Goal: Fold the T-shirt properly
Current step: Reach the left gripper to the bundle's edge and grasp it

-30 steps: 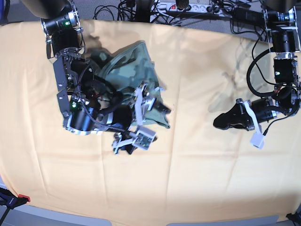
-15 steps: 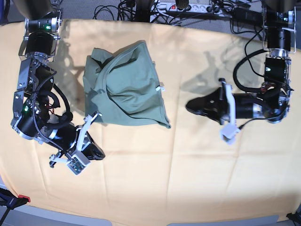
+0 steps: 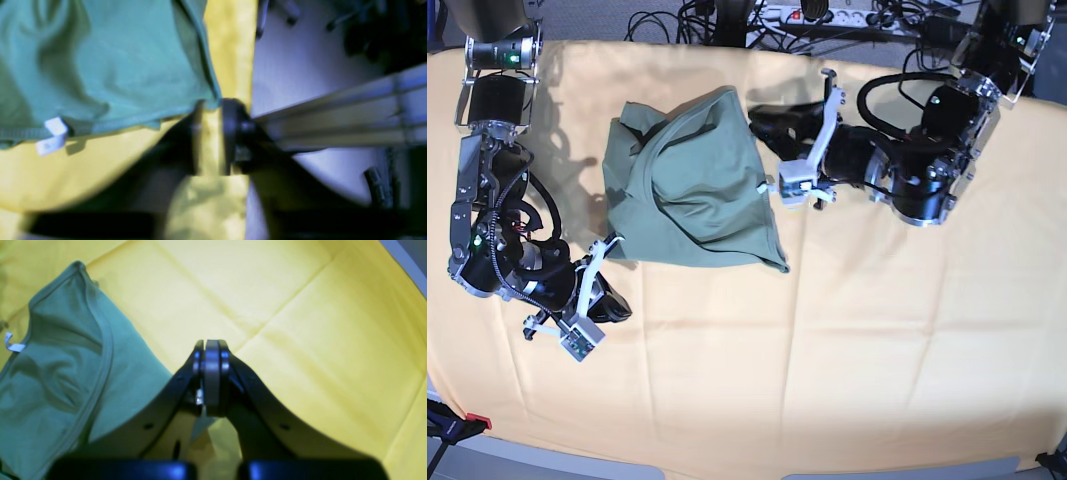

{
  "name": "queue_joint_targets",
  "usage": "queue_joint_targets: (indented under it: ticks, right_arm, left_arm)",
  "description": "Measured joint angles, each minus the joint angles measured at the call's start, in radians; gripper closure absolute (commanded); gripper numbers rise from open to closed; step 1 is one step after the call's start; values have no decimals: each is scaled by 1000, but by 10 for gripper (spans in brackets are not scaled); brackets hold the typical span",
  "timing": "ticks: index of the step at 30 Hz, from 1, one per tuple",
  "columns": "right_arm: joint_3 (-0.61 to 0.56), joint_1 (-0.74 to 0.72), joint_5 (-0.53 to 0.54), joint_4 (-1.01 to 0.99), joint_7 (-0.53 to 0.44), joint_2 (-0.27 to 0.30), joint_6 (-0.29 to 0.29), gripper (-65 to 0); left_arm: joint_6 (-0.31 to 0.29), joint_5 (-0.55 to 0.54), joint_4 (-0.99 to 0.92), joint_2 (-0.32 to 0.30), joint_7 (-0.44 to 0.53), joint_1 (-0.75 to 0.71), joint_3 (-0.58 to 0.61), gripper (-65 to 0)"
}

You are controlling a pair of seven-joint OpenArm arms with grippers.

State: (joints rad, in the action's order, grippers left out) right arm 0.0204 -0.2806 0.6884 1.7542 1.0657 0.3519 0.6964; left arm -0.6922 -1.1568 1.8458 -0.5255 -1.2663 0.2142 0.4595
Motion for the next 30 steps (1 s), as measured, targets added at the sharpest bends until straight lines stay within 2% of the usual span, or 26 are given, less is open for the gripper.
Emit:
queue_joint_targets:
  ticks: [1, 2, 11, 13, 19, 20, 21, 23, 30]
  right_arm:
    - [0, 0, -1, 0, 1, 0, 0, 0]
    - [0, 0, -1, 0, 0, 0, 0, 0]
    - [0, 0, -2, 0, 6, 0, 0, 0]
    - [0, 0, -2, 0, 5, 0, 0, 0]
    - [0, -3, -1, 0, 5, 0, 0, 0]
    - [0, -3, 0, 0, 5, 0, 0, 0]
    - [0, -3, -1, 0, 5, 0, 0, 0]
    - [0, -3, -1, 0, 5, 0, 0, 0]
    - [0, -3, -1, 0, 5, 0, 0, 0]
  left_arm:
    - [-1, 50, 0, 9, 31, 0, 18, -360]
    - [-1, 95, 0, 20, 64, 0, 34, -394]
    - [-1, 333, 0, 129, 187, -22, 123, -402]
    - [-1, 390, -1, 141, 212, -38, 124, -362]
    - [0, 547, -1, 140, 253, -51, 123, -21]
    - [3, 566, -1, 140, 265, -51, 123, 0]
    - [29, 582, -1, 139, 280, -50, 123, 0]
    - [33, 598, -1, 140, 283, -50, 122, 0]
    - [33, 569, -1, 138, 283, -51, 122, 0]
